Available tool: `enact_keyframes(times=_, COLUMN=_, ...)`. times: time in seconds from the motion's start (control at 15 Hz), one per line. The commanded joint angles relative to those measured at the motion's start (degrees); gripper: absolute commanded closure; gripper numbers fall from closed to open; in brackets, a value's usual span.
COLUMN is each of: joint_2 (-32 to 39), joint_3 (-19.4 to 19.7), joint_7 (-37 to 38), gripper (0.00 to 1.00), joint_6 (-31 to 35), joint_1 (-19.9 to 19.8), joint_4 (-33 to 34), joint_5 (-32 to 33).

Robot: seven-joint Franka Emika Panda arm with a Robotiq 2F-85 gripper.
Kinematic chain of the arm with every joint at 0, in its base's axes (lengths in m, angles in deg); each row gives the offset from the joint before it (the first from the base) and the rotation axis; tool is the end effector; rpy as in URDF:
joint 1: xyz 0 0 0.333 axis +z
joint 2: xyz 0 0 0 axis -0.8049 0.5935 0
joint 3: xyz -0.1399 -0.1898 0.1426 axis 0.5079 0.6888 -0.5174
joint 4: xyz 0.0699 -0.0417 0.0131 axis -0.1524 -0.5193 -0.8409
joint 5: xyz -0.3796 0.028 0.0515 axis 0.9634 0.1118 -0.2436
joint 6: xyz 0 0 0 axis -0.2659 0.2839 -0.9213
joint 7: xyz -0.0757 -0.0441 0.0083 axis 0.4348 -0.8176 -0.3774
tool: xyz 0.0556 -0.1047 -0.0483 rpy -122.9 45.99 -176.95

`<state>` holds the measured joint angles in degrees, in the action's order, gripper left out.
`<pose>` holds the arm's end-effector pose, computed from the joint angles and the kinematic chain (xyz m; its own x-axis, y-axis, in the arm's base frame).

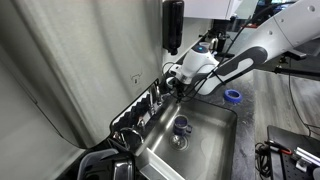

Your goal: Close the faucet using the handle on the right

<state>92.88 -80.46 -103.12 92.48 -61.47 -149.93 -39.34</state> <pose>0.6578 -0.0732 0.2023 0.6555 0.7369 0.1651 0.6766 -0.6702 0.3052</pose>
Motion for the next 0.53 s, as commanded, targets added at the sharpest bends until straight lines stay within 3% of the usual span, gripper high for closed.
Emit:
enact_keyframes(times=0.0, joint_2=2.37, joint_3=0.98, joint_7=1.43, gripper=0.00, joint_6=2.12, joint_1=0.03, joint_4=2.52, joint_5=2.83)
enact_keyframes(times=0.47, joint_2=3.46, joint_3=2.26, joint_7=2.38, gripper=0.00, joint_6=3.35, joint_1=0.45, joint_4=3.64, joint_5=5.89)
